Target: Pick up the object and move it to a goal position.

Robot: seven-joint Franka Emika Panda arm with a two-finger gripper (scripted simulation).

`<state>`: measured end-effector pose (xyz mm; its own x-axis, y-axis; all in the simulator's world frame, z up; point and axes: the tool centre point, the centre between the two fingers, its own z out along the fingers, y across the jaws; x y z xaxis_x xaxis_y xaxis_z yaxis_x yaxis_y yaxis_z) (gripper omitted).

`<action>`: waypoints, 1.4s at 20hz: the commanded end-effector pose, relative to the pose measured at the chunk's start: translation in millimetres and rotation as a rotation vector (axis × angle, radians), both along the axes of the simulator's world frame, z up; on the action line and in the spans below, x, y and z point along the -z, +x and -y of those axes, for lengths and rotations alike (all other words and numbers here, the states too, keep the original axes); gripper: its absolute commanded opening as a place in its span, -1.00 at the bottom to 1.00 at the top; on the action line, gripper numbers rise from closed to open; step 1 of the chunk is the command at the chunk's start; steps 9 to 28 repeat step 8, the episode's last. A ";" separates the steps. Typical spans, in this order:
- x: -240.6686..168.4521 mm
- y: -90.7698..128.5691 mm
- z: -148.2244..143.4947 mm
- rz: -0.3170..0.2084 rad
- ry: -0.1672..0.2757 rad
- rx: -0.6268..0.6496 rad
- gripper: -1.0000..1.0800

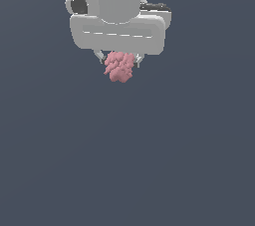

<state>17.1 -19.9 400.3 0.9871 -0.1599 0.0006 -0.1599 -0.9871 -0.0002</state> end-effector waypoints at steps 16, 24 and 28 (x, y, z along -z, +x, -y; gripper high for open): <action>-11.7 6.2 1.5 -0.001 0.000 0.000 -1.00; -11.7 6.2 1.5 -0.001 0.000 0.000 -1.00; -11.7 6.2 1.5 -0.001 0.000 0.000 -1.00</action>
